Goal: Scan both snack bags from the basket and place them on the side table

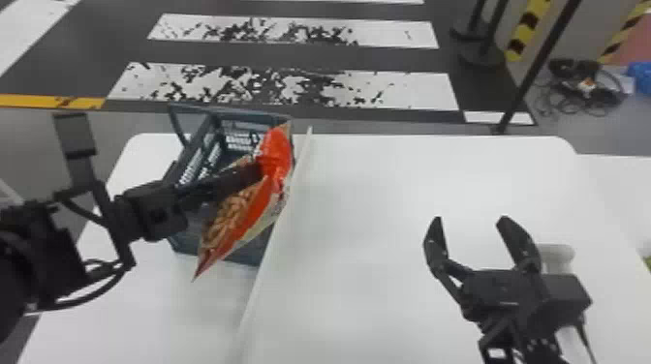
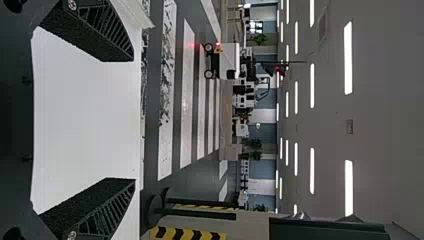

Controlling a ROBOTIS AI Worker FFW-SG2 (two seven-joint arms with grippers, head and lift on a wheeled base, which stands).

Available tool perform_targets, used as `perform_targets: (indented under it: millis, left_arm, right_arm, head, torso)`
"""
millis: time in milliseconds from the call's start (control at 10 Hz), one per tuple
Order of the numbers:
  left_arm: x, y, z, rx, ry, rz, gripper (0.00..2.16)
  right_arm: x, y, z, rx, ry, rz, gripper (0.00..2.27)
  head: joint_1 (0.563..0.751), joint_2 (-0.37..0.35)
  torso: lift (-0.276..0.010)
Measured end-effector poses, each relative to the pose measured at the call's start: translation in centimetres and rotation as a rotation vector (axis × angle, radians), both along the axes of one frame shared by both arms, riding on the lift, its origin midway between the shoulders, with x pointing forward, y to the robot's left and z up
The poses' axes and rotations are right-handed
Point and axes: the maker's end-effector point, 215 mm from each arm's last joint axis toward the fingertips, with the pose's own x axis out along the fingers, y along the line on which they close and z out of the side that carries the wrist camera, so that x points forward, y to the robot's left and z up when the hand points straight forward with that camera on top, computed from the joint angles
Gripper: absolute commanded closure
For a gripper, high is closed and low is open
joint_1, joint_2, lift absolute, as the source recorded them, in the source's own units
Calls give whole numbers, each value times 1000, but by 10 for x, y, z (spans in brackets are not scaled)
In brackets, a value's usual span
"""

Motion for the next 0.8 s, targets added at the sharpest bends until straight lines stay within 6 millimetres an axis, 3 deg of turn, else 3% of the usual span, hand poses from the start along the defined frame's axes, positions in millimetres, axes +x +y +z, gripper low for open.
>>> perform_targets:
  millis: [200,400,600,800]
  left_arm:
    - [-8,-64,-14,-21,19,-82,2142]
    - [-4,-116,-53,62,17,-111,2013]
    - [-3,-149,-96,177,-9,-128,12]
    - [-8,-178,-118,210,-64,-156,33]
  right_arm:
    - [-2,-12,2,-10,-2,-30,66]
    - [-5,-38,6,-24,1,-110,66]
    - [-8,-61,7,-34,8,-167,66]
    - [-8,-67,7,-33,9,-178,66]
  head:
    - [695,-184]
    - [695,-294]
    - [695,-350]
    - [695,-350]
  torso:
    - [-75]
    - [-75]
    - [-75]
    - [-75]
